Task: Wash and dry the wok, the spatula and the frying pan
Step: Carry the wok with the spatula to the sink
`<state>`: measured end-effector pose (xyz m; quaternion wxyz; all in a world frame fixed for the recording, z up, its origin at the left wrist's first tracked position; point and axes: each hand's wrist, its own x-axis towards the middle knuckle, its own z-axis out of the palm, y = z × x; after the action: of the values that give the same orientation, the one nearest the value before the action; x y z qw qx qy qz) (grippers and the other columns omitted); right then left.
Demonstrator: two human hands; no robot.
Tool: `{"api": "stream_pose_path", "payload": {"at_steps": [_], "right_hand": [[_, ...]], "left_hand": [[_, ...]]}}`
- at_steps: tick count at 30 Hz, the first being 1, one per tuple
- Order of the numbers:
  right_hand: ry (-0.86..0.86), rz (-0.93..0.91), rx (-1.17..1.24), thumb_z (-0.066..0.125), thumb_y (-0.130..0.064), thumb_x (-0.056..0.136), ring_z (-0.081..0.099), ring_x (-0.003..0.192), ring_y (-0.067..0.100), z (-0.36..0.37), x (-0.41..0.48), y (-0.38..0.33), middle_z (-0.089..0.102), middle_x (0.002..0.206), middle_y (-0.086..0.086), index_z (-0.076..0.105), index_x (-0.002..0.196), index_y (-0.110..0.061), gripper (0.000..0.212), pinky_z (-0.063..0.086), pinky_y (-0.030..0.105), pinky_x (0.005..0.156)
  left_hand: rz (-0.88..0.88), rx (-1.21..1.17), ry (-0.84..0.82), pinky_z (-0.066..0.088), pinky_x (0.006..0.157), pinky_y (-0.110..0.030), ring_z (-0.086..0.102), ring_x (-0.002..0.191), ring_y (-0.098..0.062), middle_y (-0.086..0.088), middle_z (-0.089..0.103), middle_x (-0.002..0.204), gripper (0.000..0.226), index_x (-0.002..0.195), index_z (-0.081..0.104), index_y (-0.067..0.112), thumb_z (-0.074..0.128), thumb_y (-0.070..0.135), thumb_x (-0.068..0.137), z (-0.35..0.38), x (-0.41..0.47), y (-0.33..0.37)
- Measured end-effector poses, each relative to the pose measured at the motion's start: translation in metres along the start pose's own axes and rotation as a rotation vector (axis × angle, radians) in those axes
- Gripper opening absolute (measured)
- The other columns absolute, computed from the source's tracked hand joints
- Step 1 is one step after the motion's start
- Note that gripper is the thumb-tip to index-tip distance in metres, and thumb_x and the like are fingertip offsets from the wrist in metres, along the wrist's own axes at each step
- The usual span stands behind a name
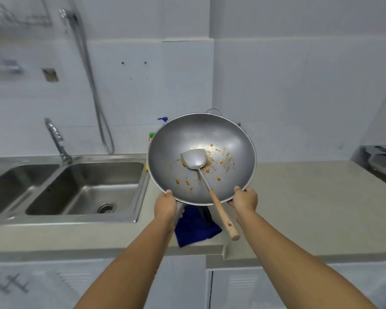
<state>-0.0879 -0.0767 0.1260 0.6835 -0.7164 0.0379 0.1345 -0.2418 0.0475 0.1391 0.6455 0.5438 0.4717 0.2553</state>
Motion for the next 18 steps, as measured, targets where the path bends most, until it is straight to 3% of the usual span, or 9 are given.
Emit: {"api": "stream_pose_path", "payload": {"at_steps": [6,10,13,18], "right_hand": [[-0.179,0.034,-0.045,0.054,-0.012,0.090,0.063,0.086,0.030,0.063,-0.064,0.012,0.065,0.100,0.008,0.062,0.102,-0.013,0.014,0.057,0.050,0.080],[-0.291,0.060,-0.105,0.055,-0.014,0.089,0.063,0.095,0.033,0.118,-0.098,0.024,0.065,0.109,0.009,0.061,0.112,-0.011,0.025,0.056,0.051,0.083],[-0.340,0.102,-0.135,0.054,-0.009,0.089,0.064,0.095,0.033,0.160,-0.123,0.035,0.066,0.107,0.011,0.060,0.113,-0.008,0.025,0.057,0.050,0.083],[-0.334,0.228,-0.119,0.048,0.005,0.086,0.063,0.102,0.038,0.235,-0.169,0.057,0.064,0.113,0.015,0.058,0.116,-0.002,0.032,0.055,0.045,0.087]], "left_hand": [[-0.029,-0.152,0.124,0.042,0.048,-0.030,0.052,0.054,-0.028,-0.020,0.061,0.067,0.030,0.094,0.057,-0.001,0.032,0.015,0.097,-0.090,-0.022,-0.006],[-0.023,-0.125,0.236,0.043,0.045,-0.030,0.055,0.053,-0.030,-0.029,0.065,0.081,0.030,0.103,0.056,-0.002,0.031,0.014,0.098,-0.153,-0.016,-0.012],[-0.024,-0.097,0.323,0.042,0.041,-0.027,0.056,0.055,-0.032,-0.032,0.062,0.088,0.028,0.099,0.056,-0.006,0.034,0.011,0.097,-0.202,-0.004,-0.015],[-0.031,-0.004,0.390,0.041,0.043,-0.027,0.054,0.046,-0.029,-0.030,0.059,0.079,0.023,0.098,0.051,-0.012,0.037,0.006,0.092,-0.281,0.022,-0.014]]}}
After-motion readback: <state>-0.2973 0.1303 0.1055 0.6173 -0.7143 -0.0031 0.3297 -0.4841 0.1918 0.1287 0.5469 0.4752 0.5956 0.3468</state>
